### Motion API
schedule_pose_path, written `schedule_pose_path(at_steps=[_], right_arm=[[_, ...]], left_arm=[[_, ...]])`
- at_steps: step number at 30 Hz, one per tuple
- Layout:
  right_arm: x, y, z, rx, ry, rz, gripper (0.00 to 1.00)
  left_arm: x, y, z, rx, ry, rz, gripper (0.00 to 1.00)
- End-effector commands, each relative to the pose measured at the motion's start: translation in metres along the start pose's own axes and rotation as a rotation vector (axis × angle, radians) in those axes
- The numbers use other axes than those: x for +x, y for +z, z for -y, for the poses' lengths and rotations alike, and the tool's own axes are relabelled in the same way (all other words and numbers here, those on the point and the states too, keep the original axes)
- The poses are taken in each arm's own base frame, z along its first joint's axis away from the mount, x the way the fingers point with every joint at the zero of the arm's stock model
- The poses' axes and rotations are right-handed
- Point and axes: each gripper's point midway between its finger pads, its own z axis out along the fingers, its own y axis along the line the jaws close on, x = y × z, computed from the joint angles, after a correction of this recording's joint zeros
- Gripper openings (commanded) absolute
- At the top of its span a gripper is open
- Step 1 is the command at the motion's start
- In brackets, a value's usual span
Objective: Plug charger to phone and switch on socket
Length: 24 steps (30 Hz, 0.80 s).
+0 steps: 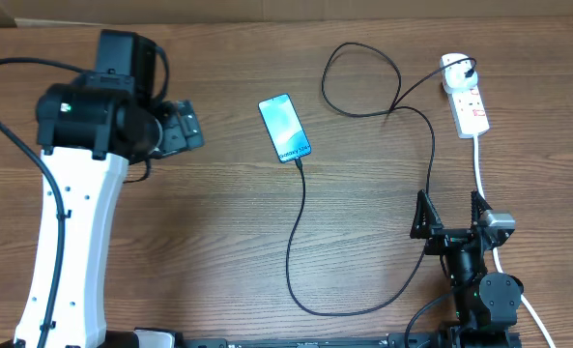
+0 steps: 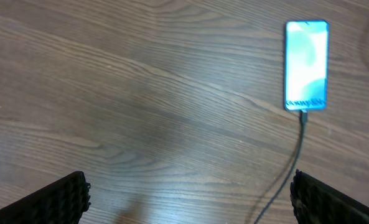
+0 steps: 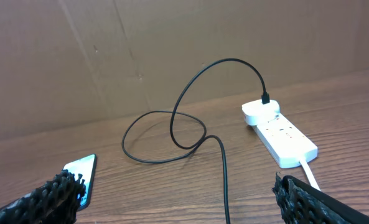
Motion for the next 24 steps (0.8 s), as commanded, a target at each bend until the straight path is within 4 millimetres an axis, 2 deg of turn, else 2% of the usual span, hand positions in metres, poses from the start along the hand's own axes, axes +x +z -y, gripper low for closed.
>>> schedule_pose_path(at_steps=[1,5,7,11,15,19,24], right_arm=[[0.002,0.000,0.001,0.007,0.005,0.005,1.00],[0.002,0.000,0.001,0.007,0.005,0.005,1.00],[0.002,0.000,0.001,0.007,0.005,0.005,1.00],[0.002,0.000,0.001,0.007,0.005,0.005,1.00],[0.002,0.000,0.001,0.007,0.005,0.005,1.00],[0.002,0.000,0.001,0.007,0.005,0.005,1.00],[0.002,0.000,0.001,0.007,0.005,0.005,1.00]], left_arm=[[0.007,-0.017,0.007,0.029,0.041,0.041,1.00],[0.009,-0.028,0.002,0.035,0.038,0.071,0.99],[0.016,-0.027,-0.004,0.023,0.038,0.072,1.00],[0.030,-0.009,-0.007,0.050,0.083,0.105,1.00],[0.047,0.005,0.007,0.173,0.216,0.156,1.00],[0.059,0.012,0.012,0.256,0.292,0.236,1.00],[0.074,0.015,0.011,0.313,0.293,0.310,1.00]])
